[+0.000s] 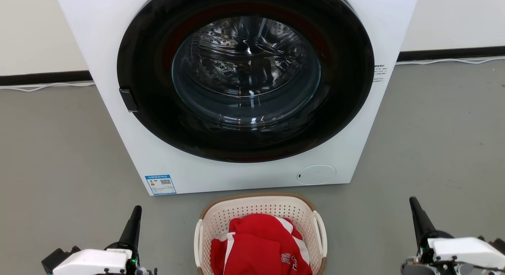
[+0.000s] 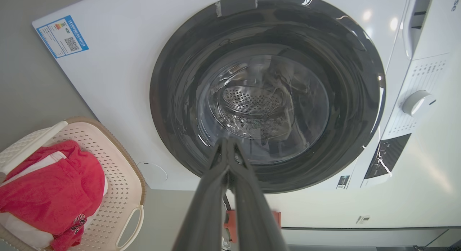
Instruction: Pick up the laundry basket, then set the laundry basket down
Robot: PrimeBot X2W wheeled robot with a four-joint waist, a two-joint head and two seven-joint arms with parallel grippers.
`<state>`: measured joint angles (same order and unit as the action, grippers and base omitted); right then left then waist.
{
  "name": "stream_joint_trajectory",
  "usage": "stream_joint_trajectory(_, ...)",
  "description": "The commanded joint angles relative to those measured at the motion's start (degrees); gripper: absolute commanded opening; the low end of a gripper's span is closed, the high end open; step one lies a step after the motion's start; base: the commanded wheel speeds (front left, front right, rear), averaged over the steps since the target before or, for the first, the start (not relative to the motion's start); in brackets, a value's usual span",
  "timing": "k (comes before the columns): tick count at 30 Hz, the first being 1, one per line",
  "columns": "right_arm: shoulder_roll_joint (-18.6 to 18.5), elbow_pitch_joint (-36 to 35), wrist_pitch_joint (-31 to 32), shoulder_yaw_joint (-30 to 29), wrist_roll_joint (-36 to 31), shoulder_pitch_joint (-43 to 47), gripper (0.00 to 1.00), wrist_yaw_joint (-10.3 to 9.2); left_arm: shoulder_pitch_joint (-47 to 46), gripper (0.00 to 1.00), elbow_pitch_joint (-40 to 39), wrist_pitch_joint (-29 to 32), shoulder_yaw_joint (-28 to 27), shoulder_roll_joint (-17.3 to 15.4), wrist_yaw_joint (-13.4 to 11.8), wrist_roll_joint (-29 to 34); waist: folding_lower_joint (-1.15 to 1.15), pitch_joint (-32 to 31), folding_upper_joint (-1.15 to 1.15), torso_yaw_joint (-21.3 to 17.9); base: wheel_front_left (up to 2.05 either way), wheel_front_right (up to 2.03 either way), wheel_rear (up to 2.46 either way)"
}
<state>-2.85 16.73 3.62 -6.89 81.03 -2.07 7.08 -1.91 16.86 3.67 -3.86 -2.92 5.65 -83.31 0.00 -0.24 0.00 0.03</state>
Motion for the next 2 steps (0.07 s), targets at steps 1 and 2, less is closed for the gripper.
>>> stream_joint_trajectory(1,-0.2,-2.1,0.7,1.0,1.4,-3.2,0.00,0.36,-3.2,0.00,-1.7,0.6,-1.9,-0.4,0.8,-1.3,0.00,0.0,0.00,0.0,0.00,0.00,0.00)
stream_joint_trajectory(2,-0.2,-2.2,0.9,1.0,2.2,-3.3,0.00,0.37,-3.3,0.00,-1.8,0.8,-1.9,-0.3,0.8,-1.8,0.00,0.0,0.00,0.0,0.00,0.00,0.00)
